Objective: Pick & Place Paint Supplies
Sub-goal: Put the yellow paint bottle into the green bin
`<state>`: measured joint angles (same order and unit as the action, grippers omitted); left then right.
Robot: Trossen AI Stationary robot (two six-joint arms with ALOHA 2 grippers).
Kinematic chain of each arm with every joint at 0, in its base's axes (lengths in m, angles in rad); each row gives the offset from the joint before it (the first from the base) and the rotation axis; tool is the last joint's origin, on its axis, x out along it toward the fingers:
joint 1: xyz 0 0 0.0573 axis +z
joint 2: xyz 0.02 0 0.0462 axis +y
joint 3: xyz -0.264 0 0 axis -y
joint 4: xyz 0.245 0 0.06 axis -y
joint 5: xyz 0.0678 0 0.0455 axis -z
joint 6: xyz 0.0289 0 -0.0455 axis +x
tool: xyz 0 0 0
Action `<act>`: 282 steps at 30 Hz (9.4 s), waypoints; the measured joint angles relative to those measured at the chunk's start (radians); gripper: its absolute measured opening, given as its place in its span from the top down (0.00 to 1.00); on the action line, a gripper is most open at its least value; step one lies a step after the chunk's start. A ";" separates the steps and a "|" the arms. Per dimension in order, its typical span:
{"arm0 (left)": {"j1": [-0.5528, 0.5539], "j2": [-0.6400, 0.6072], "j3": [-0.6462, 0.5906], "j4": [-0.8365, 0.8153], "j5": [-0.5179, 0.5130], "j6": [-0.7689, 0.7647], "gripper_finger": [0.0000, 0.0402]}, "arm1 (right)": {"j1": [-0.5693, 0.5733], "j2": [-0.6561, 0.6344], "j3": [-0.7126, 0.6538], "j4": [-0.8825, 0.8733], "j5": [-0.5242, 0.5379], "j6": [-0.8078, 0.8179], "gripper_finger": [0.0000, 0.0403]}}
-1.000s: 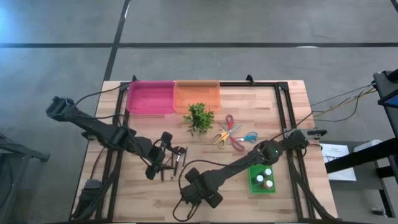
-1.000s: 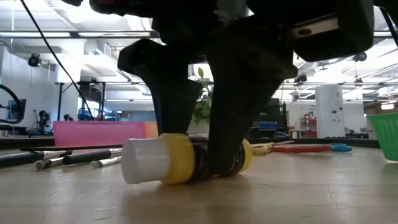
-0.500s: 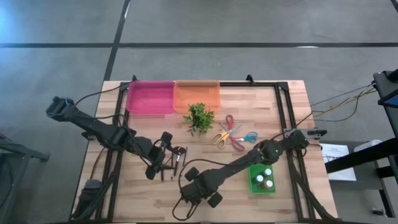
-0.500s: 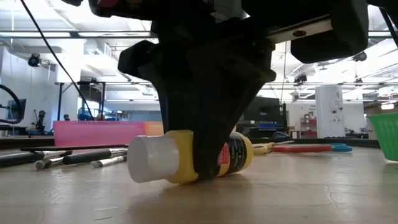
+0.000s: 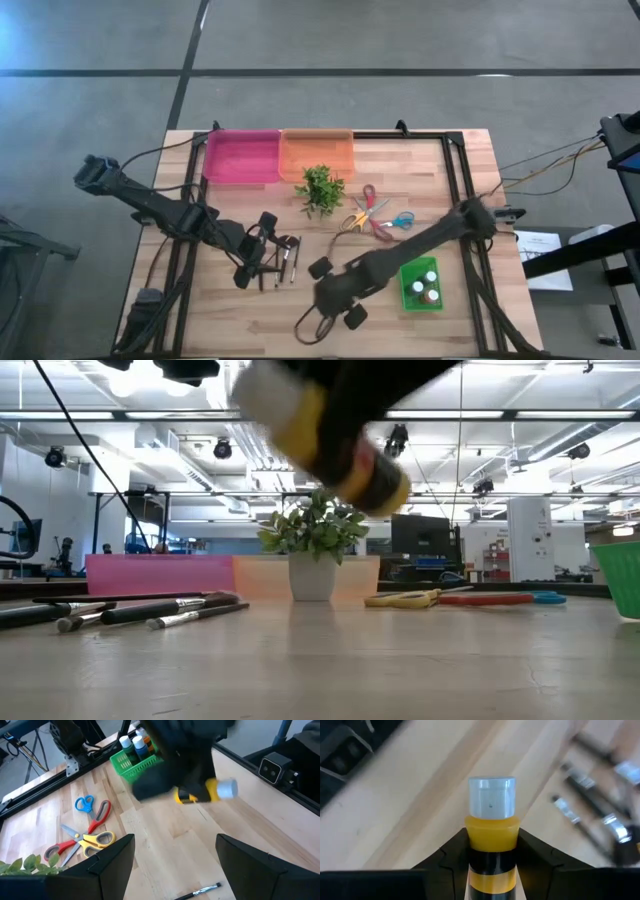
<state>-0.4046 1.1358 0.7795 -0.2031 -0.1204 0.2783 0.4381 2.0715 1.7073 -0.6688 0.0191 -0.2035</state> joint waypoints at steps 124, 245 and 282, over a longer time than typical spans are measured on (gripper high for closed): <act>0.001 0.053 -0.071 0.227 0.000 0.048 0.29 | -0.269 0.237 -0.968 2.216 -0.437 0.317 0.68; 0.164 0.663 0.256 0.252 0.320 0.078 0.99 | -0.276 0.140 -1.037 2.215 -0.439 0.379 0.30; 0.108 0.262 0.236 -0.028 0.131 0.203 0.75 | -0.262 -0.287 -1.091 1.605 -0.325 0.199 0.30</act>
<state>-0.2962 1.3978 1.0153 -0.2307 0.0105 0.4808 0.1756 1.7848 0.6164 0.9361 -0.3056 -0.0047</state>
